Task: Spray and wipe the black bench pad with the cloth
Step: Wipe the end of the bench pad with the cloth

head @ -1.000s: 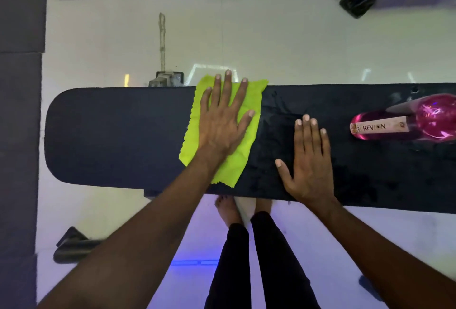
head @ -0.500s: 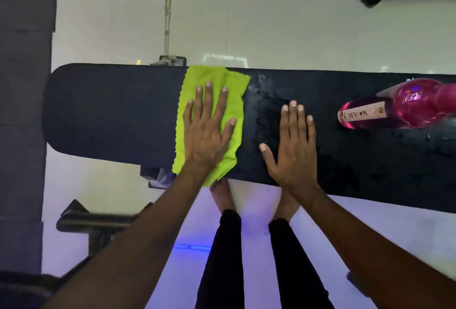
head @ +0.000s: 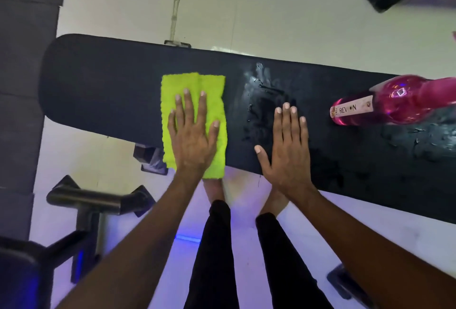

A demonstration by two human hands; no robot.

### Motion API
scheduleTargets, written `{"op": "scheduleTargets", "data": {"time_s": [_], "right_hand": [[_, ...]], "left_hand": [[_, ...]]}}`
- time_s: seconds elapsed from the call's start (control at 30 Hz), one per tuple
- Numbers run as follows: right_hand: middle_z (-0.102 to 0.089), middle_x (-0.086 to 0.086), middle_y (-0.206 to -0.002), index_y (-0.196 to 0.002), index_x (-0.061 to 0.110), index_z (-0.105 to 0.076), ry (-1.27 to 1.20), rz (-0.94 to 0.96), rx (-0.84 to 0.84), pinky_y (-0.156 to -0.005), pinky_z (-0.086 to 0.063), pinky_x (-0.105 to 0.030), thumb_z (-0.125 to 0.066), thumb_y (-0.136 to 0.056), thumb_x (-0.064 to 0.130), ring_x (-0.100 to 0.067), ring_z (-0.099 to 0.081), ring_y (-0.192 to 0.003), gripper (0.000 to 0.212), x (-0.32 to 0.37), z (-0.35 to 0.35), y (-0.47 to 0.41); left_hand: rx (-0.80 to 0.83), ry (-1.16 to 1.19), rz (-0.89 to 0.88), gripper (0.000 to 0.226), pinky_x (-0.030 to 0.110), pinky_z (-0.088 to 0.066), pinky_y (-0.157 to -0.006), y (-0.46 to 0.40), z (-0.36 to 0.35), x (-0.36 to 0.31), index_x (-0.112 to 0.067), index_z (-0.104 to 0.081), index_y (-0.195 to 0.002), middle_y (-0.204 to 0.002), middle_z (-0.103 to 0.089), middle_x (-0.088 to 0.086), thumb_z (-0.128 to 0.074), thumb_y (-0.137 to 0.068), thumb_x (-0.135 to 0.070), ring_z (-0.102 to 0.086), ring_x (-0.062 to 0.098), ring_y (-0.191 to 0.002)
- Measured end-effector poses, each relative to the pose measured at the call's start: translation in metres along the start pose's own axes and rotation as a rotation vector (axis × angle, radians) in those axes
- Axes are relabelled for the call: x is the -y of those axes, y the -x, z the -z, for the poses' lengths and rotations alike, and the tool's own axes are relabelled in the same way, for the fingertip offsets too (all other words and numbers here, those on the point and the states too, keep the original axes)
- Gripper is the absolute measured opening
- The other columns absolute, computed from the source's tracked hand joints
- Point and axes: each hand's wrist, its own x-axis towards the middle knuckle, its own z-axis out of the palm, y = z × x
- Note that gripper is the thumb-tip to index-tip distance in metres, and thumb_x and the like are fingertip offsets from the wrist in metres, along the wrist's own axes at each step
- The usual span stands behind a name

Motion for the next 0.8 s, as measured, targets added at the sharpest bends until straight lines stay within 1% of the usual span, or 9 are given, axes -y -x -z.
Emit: {"op": "scheduleTargets", "data": {"time_s": [0.07, 0.13, 0.17, 0.27, 0.33, 0.5, 0.57, 0.7, 0.8], "right_hand": [[0.001, -0.018, -0.176, -0.166, 0.002, -0.001, 0.002, 0.001, 0.004, -0.132, -0.012, -0.055, -0.031, -0.104, 0.055, -0.033, 0.001, -0.165, 0.087, 0.001, 0.001, 0.001], [0.001, -0.018, -0.176, -0.166, 0.002, -0.001, 0.004, 0.003, 0.01, -0.133, -0.01, -0.054, -0.033, -0.104, 0.055, -0.033, 0.001, -0.165, 0.087, 0.0, 0.002, 0.002], [0.001, -0.018, -0.176, -0.166, 0.002, -0.001, 0.003, 0.009, 0.012, -0.133, -0.009, -0.053, -0.034, -0.104, 0.055, -0.032, 0.001, -0.165, 0.088, -0.002, 0.003, 0.002], [0.003, -0.015, -0.177, -0.167, 0.004, 0.0, -0.002, 0.042, 0.028, -0.133, -0.009, -0.052, -0.034, -0.103, 0.057, -0.031, 0.002, -0.165, 0.09, -0.009, 0.005, 0.005], [0.004, -0.014, -0.177, -0.167, 0.004, 0.001, 0.005, 0.05, 0.04, -0.133, -0.01, -0.053, -0.033, -0.102, 0.058, -0.03, 0.002, -0.165, 0.091, -0.014, 0.005, 0.007], [0.003, -0.015, -0.177, -0.166, 0.004, -0.001, 0.015, 0.044, 0.031, -0.133, -0.01, -0.054, -0.031, -0.102, 0.058, -0.031, 0.001, -0.165, 0.089, -0.012, 0.005, 0.008], [0.003, -0.016, -0.177, -0.166, 0.003, -0.001, 0.011, 0.043, 0.028, -0.133, -0.01, -0.054, -0.028, -0.103, 0.058, -0.031, 0.001, -0.165, 0.088, -0.011, 0.004, 0.01], [0.001, -0.016, -0.177, -0.167, 0.004, -0.002, 0.003, 0.045, 0.009, -0.133, -0.011, -0.054, -0.028, -0.104, 0.059, -0.031, 0.0, -0.165, 0.088, -0.013, 0.001, 0.008], [0.0, -0.015, -0.177, -0.167, 0.004, -0.003, 0.001, 0.034, 0.006, -0.133, -0.013, -0.054, -0.032, -0.103, 0.059, -0.031, -0.001, -0.165, 0.089, -0.012, 0.001, 0.011]], "left_hand": [[-0.013, 0.013, 0.226, 0.065, 0.054, -0.018, -0.128, 0.025, -0.001, -0.031, -0.022, -0.016, -0.167, -0.175, -0.01, 0.016, -0.028, -0.109, -0.047, -0.008, 0.037, -0.162], [0.026, 0.015, 0.252, 0.067, 0.056, -0.017, -0.128, 0.034, 0.0, -0.057, -0.018, -0.013, -0.167, -0.174, -0.007, 0.022, -0.028, -0.108, -0.045, -0.006, 0.042, -0.162], [0.056, 0.02, 0.175, 0.068, 0.056, -0.016, -0.129, 0.028, 0.001, -0.06, -0.018, -0.013, -0.167, -0.174, -0.007, 0.023, -0.027, -0.108, -0.047, -0.005, 0.043, -0.161], [0.116, -0.034, -0.32, 0.069, 0.053, -0.018, -0.128, -0.006, 0.005, -0.03, -0.022, -0.016, -0.167, -0.175, -0.01, 0.018, -0.02, -0.108, -0.057, -0.009, 0.039, -0.162], [0.097, -0.042, -0.429, 0.068, 0.051, -0.02, -0.128, -0.03, 0.009, -0.006, -0.026, -0.017, -0.167, -0.175, -0.012, 0.012, -0.019, -0.108, -0.06, -0.011, 0.033, -0.163], [0.049, 0.004, 0.05, 0.066, 0.055, -0.015, -0.129, 0.012, 0.006, -0.059, -0.023, -0.011, -0.168, -0.175, -0.006, 0.016, -0.024, -0.109, -0.052, -0.004, 0.038, -0.163], [0.109, 0.021, -0.073, 0.067, 0.056, -0.011, -0.13, 0.013, 0.006, -0.084, -0.024, -0.01, -0.168, -0.175, -0.003, 0.017, -0.023, -0.109, -0.054, -0.002, 0.04, -0.162], [0.185, -0.032, -0.651, 0.063, 0.052, -0.015, -0.13, -0.064, 0.011, -0.066, -0.03, -0.013, -0.167, -0.176, -0.008, 0.008, -0.02, -0.11, -0.054, -0.006, 0.031, -0.163], [0.134, -0.029, -0.585, 0.062, 0.05, -0.015, -0.13, -0.086, 0.01, -0.038, -0.03, -0.013, -0.167, -0.176, -0.009, 0.007, -0.015, -0.11, -0.055, -0.006, 0.029, -0.164]]}}
